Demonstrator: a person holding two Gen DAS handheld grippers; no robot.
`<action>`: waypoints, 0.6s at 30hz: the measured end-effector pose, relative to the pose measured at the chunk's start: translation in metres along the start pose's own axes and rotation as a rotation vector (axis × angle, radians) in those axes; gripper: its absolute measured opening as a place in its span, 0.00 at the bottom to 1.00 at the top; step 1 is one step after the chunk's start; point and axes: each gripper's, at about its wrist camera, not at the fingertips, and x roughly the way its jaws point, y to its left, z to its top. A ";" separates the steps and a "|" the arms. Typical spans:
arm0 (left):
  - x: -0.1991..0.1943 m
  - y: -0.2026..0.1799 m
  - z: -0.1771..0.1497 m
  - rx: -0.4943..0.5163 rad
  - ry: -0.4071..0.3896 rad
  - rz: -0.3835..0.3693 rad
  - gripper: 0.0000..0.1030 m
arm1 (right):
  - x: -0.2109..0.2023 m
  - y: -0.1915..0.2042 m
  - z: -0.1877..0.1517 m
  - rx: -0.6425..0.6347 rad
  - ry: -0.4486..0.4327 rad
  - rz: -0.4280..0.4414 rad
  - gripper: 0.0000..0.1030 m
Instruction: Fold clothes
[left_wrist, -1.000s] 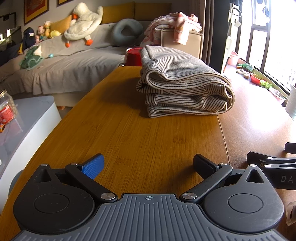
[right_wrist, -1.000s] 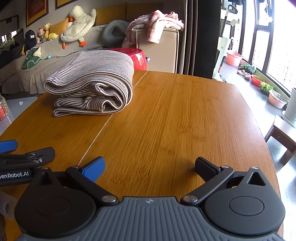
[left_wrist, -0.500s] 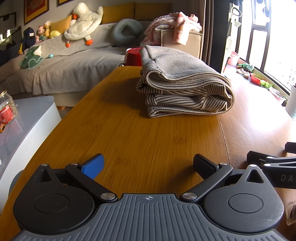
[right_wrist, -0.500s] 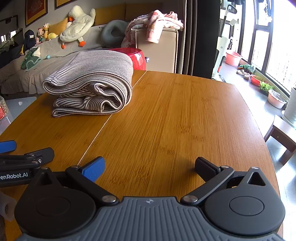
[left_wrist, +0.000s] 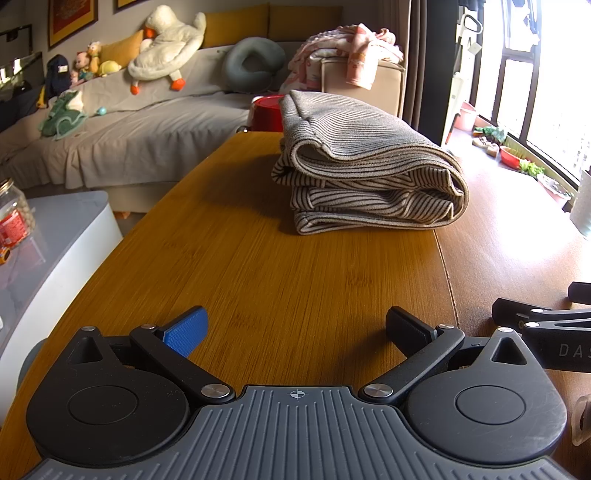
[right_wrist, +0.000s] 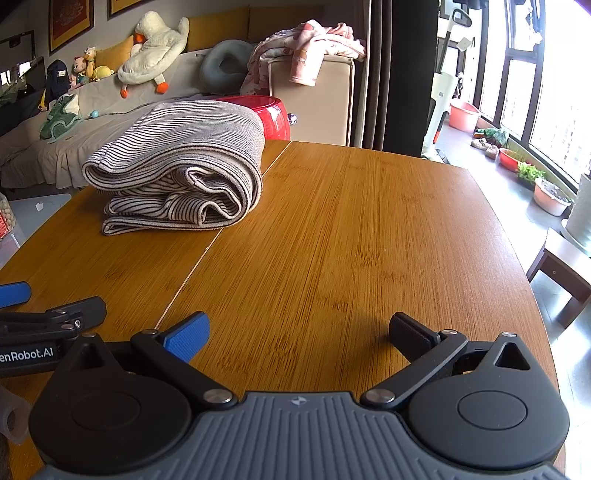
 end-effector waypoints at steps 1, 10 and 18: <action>0.000 0.000 0.000 0.000 0.000 0.000 1.00 | 0.000 0.000 0.000 0.000 0.000 0.000 1.00; 0.000 0.000 0.000 0.000 0.000 0.000 1.00 | 0.001 -0.001 0.000 -0.001 0.000 0.001 1.00; 0.000 0.000 0.000 0.000 0.000 0.000 1.00 | 0.001 -0.001 0.000 -0.001 0.000 0.001 1.00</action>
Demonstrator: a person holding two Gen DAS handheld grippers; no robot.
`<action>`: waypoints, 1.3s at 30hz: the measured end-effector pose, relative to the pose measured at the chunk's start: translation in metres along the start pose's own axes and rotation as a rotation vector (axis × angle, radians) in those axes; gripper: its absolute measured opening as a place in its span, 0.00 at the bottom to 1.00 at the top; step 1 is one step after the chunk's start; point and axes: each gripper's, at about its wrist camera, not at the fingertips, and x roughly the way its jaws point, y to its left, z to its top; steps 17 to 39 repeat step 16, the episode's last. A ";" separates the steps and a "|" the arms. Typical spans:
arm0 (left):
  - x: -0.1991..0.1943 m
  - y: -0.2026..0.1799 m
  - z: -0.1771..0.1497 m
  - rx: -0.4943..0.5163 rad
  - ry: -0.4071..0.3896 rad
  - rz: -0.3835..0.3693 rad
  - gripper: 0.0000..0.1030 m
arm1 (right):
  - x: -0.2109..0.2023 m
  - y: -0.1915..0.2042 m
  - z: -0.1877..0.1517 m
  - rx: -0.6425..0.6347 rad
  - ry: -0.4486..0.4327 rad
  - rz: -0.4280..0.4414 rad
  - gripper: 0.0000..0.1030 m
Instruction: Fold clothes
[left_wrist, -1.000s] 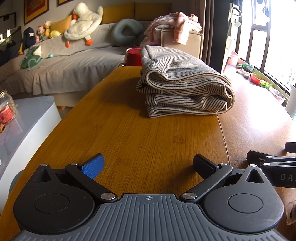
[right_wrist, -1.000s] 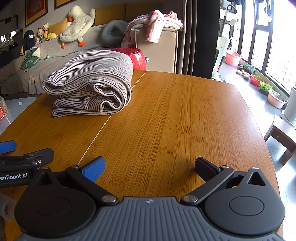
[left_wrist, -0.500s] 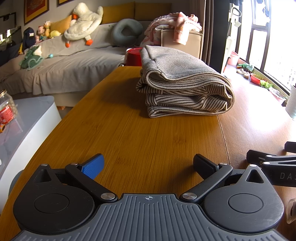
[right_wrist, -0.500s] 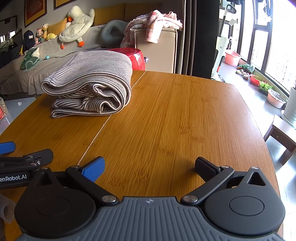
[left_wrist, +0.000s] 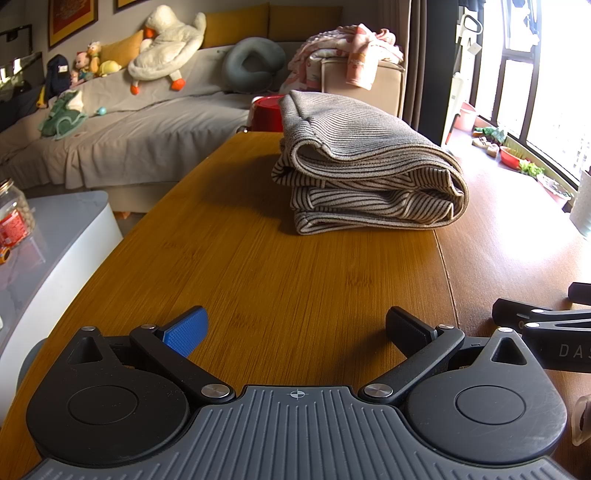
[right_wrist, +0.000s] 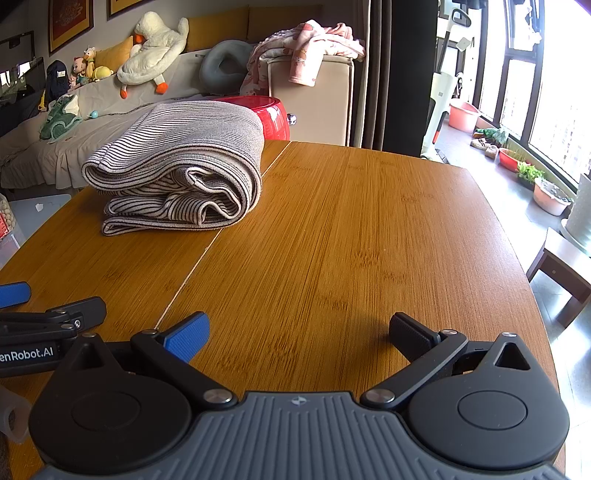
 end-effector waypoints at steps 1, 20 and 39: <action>0.000 0.000 0.000 0.000 0.000 0.000 1.00 | 0.000 0.000 0.000 0.000 0.000 0.000 1.00; -0.003 0.003 0.000 -0.006 -0.004 -0.015 1.00 | -0.003 0.001 -0.002 0.014 -0.006 -0.020 1.00; -0.003 0.003 0.000 -0.006 -0.004 -0.015 1.00 | -0.003 0.001 -0.002 0.014 -0.006 -0.020 1.00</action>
